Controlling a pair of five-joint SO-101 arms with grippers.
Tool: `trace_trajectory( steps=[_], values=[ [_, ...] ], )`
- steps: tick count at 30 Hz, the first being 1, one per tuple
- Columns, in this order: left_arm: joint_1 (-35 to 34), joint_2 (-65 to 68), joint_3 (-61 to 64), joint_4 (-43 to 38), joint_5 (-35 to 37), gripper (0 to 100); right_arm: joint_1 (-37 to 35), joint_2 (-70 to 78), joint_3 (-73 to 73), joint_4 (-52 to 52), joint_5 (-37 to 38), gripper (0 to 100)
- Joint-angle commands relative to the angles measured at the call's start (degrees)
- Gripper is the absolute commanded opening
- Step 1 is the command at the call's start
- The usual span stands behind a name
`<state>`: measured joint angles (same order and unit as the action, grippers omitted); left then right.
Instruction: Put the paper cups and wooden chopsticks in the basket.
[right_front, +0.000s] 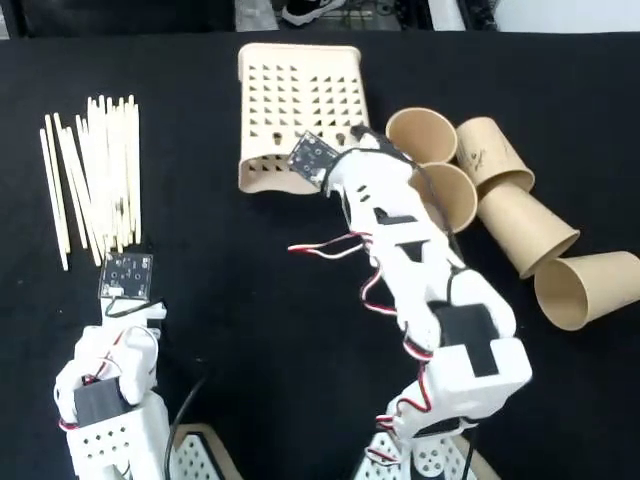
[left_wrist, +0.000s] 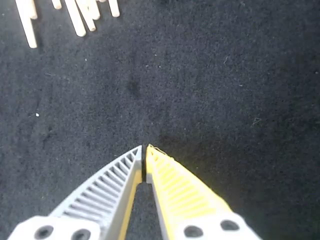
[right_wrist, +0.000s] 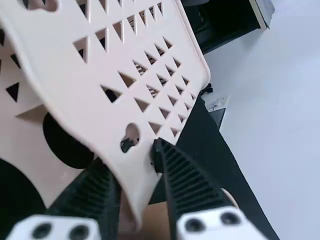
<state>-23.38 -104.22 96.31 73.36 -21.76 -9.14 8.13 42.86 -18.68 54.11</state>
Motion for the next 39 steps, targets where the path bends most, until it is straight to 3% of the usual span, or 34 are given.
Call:
trace_trajectory(
  steps=[1, 6, 11, 20, 27, 32, 39],
  values=[
    [0.2, -0.1, 1.0, 0.3, -0.4, 3, 0.5, -8.0, 0.5, 4.2, -4.6, 1.2],
    [0.2, -0.1, 1.0, 0.3, -0.4, 3, 0.0, -23.2, -4.7, 28.7, -11.3, 1.2],
    [0.2, -0.1, 1.0, 0.3, -0.4, 3, -5.6, -32.2, -20.1, 57.5, -12.7, 1.2],
    [0.2, -0.1, 1.0, 0.3, -0.4, 3, -12.0, -22.3, -55.7, 93.3, -18.5, 1.2],
    [0.2, -0.1, 1.0, 0.3, -0.4, 3, -12.4, -8.0, -79.4, 108.9, -23.6, 1.2],
    [0.2, -0.1, 1.0, 0.3, -0.4, 3, -17.2, -1.7, -92.3, 116.5, -25.8, 1.2],
    [0.2, -0.1, 1.0, 0.3, -0.4, 3, -21.1, -0.5, -98.3, 118.9, -30.2, 1.2]
  ],
)
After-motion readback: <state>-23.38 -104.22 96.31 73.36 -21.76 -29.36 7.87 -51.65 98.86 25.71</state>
